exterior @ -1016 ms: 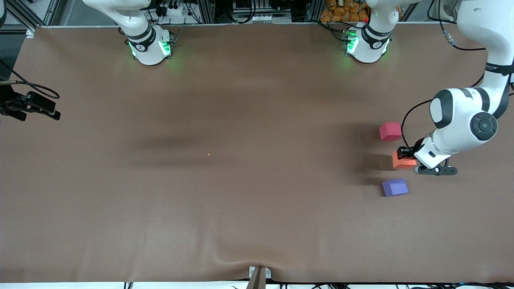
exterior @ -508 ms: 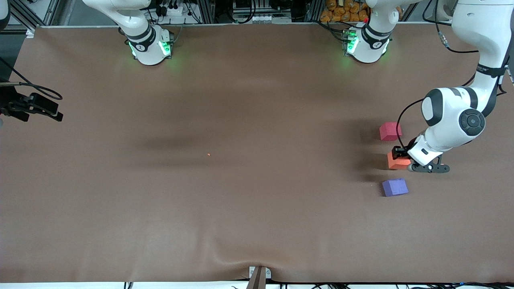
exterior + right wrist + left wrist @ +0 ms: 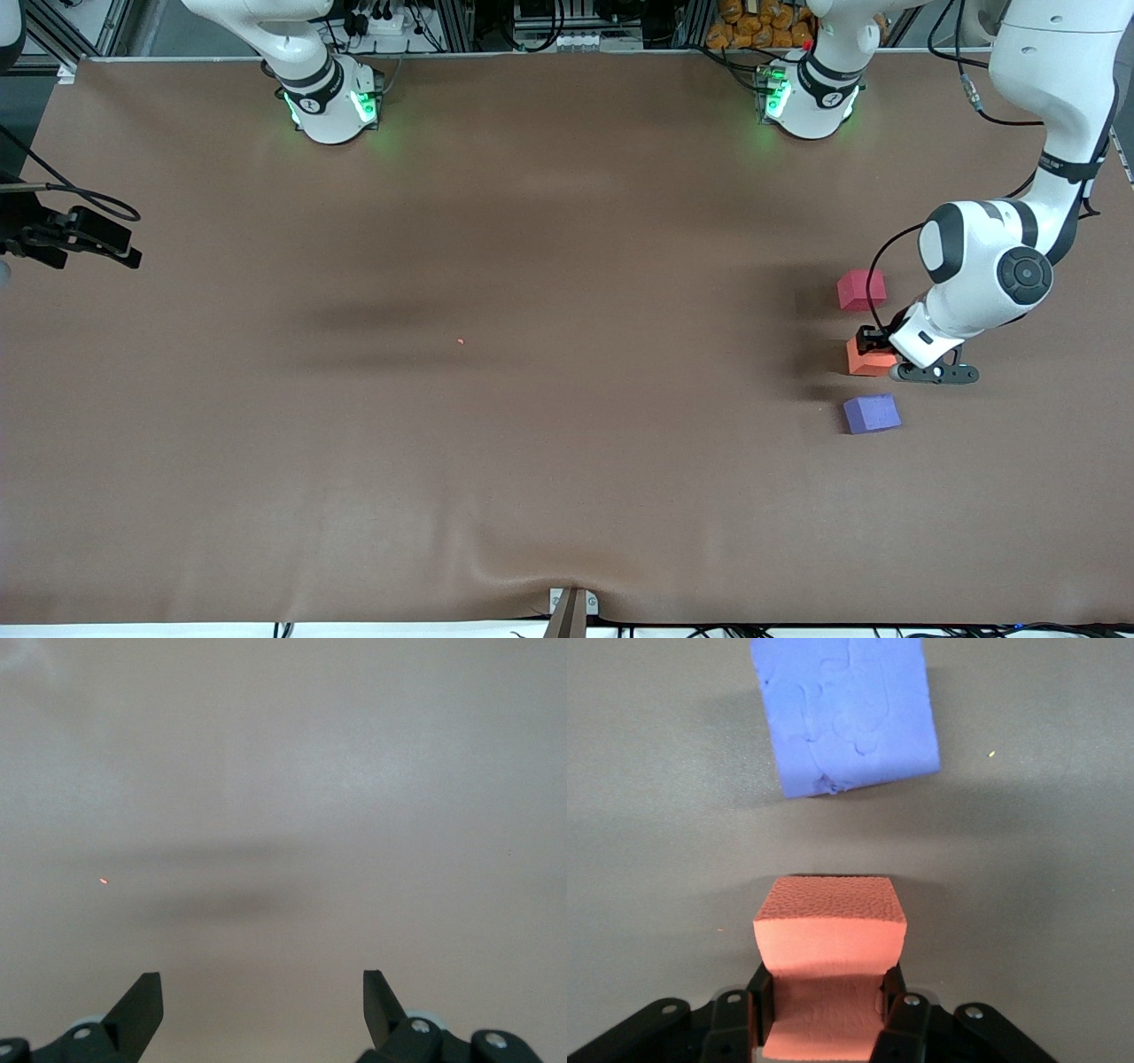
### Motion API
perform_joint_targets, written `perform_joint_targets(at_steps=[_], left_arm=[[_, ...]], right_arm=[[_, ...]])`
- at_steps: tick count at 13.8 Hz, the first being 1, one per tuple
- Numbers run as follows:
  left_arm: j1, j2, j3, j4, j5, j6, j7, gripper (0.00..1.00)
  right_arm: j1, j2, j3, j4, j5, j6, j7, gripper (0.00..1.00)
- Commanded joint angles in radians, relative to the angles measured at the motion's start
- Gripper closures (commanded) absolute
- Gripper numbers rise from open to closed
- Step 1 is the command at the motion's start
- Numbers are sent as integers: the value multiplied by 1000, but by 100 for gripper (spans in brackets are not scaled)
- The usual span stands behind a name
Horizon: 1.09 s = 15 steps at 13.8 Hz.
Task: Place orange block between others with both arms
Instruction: 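Open the left gripper and release the orange cube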
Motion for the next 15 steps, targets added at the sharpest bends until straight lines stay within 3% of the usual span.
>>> perform_joint_targets(at_steps=[1,4,5,7,12,15], left_arm=[[-1,-1,-4,-10,14,24,1,100],[-2,7,-4,-8,14,24,1,99],[-2,13,-4,-4,14,24,1,79],[1,20,-4,1,14,24,3,0],[7,-45,-4,22,14,-1,1,0],[5,-128,-4,132,14,-161,1,0]], right_arm=[[0,-2,6,-2,-4,3,19,0],[0,-2,6,-2,-4,3,19,0],[0,-2,6,-2,-4,3,19,0],[0,-2,6,-2,-4,3,19,0],[0,-2,6,-2,-4,3,19,0],[0,-2,6,-2,-4,2,19,0]])
